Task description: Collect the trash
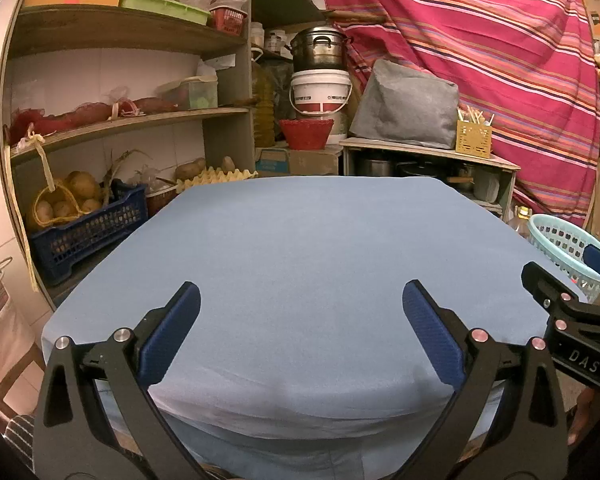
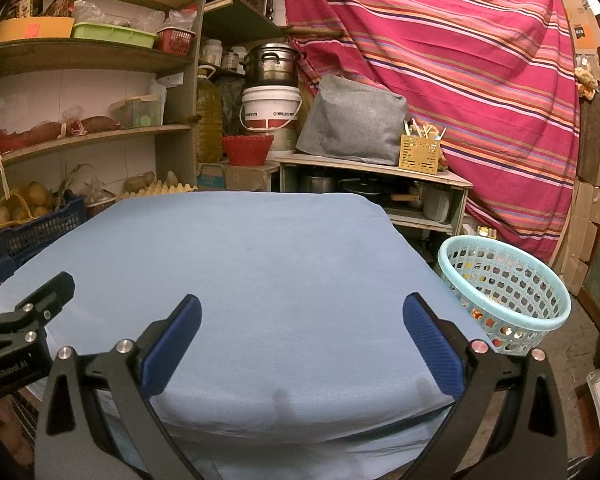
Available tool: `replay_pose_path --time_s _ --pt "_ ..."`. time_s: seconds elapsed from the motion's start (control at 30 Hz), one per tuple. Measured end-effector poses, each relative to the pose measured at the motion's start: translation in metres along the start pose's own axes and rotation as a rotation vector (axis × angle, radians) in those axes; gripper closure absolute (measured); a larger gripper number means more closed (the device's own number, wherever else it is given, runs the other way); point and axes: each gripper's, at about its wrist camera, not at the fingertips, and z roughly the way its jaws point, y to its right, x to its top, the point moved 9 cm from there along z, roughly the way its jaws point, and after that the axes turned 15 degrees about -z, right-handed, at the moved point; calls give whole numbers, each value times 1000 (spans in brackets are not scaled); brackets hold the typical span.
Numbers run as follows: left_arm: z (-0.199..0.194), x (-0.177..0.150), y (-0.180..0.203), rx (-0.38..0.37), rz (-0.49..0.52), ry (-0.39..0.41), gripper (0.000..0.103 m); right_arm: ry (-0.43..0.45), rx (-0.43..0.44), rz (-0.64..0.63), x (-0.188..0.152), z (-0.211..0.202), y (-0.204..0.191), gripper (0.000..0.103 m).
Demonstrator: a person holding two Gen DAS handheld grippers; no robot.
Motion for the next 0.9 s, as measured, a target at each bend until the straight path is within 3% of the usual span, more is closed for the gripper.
replay_pose_path --time_s 0.9 --pt "-1 0 2 2 0 1 5 0 1 -3 0 0 3 5"
